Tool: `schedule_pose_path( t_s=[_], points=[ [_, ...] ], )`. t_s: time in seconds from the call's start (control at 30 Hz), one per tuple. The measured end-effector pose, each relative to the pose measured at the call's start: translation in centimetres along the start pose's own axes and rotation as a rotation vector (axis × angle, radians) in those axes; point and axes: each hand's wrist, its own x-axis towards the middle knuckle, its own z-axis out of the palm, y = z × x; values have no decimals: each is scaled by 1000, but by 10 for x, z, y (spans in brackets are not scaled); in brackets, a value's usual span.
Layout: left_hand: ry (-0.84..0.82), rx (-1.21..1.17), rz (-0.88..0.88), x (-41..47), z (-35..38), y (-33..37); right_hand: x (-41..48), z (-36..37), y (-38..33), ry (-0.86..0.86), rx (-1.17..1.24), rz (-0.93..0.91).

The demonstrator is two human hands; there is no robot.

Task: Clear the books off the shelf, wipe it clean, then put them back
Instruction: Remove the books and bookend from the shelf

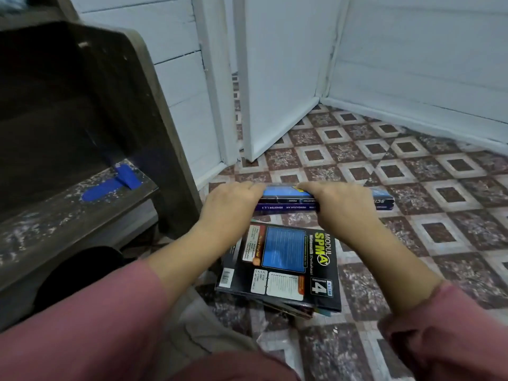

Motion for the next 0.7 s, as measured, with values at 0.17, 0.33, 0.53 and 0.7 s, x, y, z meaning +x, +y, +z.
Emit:
schedule_pose_path(
  t_s=[0.17,0.33,0.53,0.7],
  points=[
    [-154,65,-41,-20,66,-9,-38,95,-34,53,41,140],
    [-842,80,-52,-64,117,-7,-86,157,-67,-566,97,72],
    [-923,-41,-22,-69,128,-15,-80,144,-61,-694,90,-30],
    [-941,-45,-11,-76,127,-16,-85,152,-73,-726,-89,-74]
  ],
)
